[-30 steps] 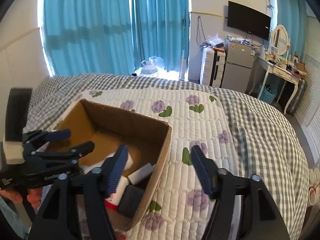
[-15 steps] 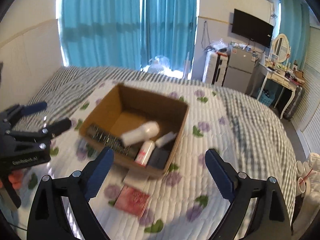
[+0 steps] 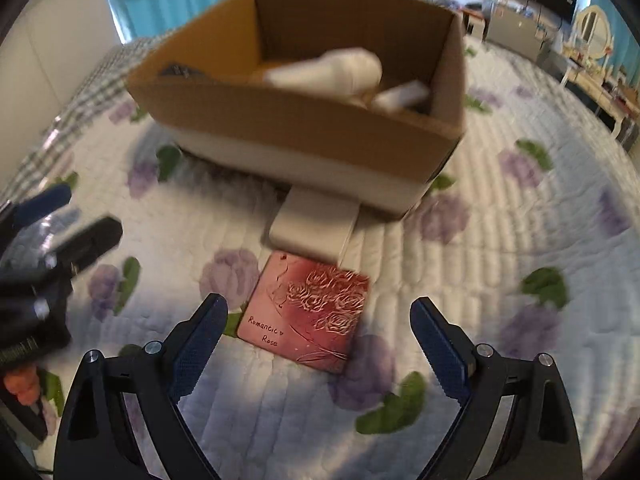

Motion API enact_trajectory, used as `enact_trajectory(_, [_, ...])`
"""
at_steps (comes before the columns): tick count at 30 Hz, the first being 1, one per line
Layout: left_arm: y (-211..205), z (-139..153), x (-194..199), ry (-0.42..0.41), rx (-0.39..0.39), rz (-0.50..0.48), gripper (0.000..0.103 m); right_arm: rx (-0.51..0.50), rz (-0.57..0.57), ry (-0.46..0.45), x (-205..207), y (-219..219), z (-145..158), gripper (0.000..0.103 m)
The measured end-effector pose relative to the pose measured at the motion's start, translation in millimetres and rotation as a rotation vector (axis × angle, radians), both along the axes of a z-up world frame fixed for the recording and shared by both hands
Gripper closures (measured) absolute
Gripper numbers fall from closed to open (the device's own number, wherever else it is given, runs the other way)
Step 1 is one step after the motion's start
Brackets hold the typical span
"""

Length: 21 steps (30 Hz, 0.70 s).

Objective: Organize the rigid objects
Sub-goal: 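Grasp the red rose-patterned tile with the right tool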

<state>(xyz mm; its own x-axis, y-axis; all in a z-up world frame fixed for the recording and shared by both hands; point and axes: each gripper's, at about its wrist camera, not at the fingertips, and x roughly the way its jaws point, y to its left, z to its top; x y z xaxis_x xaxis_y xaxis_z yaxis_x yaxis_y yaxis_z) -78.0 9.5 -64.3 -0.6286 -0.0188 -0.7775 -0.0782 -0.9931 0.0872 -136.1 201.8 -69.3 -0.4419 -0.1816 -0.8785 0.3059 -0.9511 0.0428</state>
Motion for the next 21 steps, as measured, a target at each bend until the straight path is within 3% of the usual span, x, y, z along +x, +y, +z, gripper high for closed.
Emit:
enact_trajectory(5, [-0.2, -0.5, 0.3, -0.001, 0.002, 0.005, 0.012, 0.008, 0.001, -0.072, -7.8, -8.5, -26.6, 0.010])
enact_trajectory(9, [-3.3, -0.8, 0.5, -0.011, 0.012, 0.023, 0.012, 0.063, 0.015, -0.056, -5.8, -16.0, -34.6, 0.013])
enact_trajectory(10, [-4.5, -0.8, 0.3, -0.012, 0.017, 0.027, 0.012, 0.070, 0.017, -0.049, -4.6, -16.2, -34.6, 0.021])
enact_trajectory(11, [-5.4, -0.5, 0.4, -0.014, 0.022, 0.031, 0.012, 0.071, 0.023, -0.045, -2.9, -16.4, -34.1, 0.023])
enact_trajectory(21, [-1.9, -1.7, -8.8, -0.054, 0.034, 0.049, 0.012, 0.069, 0.000, 0.029, 15.7, 14.6, -5.7, 0.030])
